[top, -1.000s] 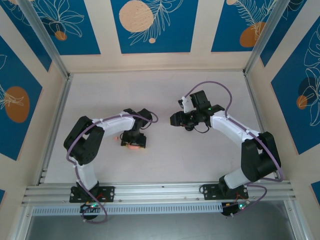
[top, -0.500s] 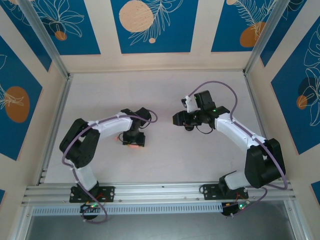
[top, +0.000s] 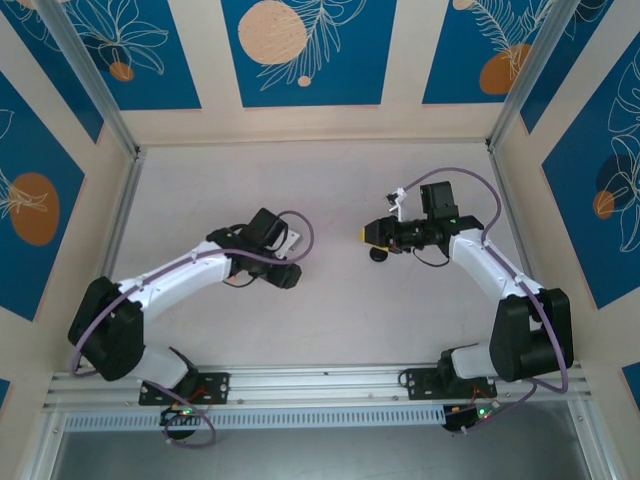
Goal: Insert the wireless bluetooth earbuds into the charging case
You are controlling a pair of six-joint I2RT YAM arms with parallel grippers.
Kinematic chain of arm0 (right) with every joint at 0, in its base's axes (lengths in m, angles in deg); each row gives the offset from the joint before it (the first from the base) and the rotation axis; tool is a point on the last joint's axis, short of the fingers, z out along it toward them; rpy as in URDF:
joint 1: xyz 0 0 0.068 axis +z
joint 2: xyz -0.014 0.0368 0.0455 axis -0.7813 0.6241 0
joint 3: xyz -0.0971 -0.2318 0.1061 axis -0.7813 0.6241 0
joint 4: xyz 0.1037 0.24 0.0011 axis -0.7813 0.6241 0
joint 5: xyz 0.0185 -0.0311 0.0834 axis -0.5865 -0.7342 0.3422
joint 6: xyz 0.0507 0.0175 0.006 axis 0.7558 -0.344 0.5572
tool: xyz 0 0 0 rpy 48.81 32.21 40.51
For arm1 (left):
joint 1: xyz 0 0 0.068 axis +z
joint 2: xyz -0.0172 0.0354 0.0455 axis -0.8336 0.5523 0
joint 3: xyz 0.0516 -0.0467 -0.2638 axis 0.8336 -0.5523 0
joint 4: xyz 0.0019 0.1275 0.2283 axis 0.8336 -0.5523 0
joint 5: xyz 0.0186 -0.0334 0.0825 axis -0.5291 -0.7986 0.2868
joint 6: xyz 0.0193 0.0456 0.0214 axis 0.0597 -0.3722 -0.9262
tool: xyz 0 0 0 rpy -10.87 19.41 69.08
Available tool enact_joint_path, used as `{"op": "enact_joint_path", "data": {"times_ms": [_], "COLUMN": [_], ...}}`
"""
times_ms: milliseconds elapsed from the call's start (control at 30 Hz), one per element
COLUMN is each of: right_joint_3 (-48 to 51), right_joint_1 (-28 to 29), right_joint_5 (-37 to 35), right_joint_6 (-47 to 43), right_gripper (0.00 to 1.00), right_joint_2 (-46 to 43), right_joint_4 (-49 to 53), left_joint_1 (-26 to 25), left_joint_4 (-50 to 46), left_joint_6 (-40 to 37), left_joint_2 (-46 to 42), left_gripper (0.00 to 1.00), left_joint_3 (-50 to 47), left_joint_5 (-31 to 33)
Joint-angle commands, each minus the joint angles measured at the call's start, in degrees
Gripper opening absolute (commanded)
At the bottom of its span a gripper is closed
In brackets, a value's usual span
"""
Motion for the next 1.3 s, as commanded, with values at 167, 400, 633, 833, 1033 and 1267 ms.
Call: {"op": "enact_joint_path", "data": {"times_ms": [167, 400, 633, 833, 1033, 1267], "right_joint_3": [-1.1, -2.2, -1.9, -3.4, -5.2, -5.9], "right_joint_1": [2.9, 9.4, 13.6, 16.5, 19.6, 21.7], "right_joint_5": [9.6, 11.1, 12.4, 13.3, 13.6, 14.5], "right_joint_6": [-0.7, 0.2, 4.9, 6.2, 6.6, 6.6], "right_gripper": [0.43, 0.43, 0.43, 0.43, 0.43, 0.43], "right_joint_2": [3.8, 6.2, 6.6, 7.8, 10.3, 12.5], "right_joint_4": [5.9, 6.4, 2.3, 1.2, 0.4, -0.1], "left_joint_1": [-2.6, -4.2, -5.7, -6.3, -6.5, -6.8], "left_joint_4": [9.1, 9.9, 9.7, 11.4, 12.9, 12.8], "left_joint_6": [-19.2, -25.8, -29.7, -29.9, -29.4, -29.2], "left_joint_2": [-6.8, -9.3, -10.2, -10.0, -10.1, -10.2], "left_gripper": [0.48, 0.48, 0.49, 0.49, 0.49, 0.49], "left_joint_3": [-5.8, -6.9, -7.0, -7.0, -6.6, -6.6], "left_joint_5": [-10.9, -11.0, -9.0, -8.7, -9.0, -8.1]}}
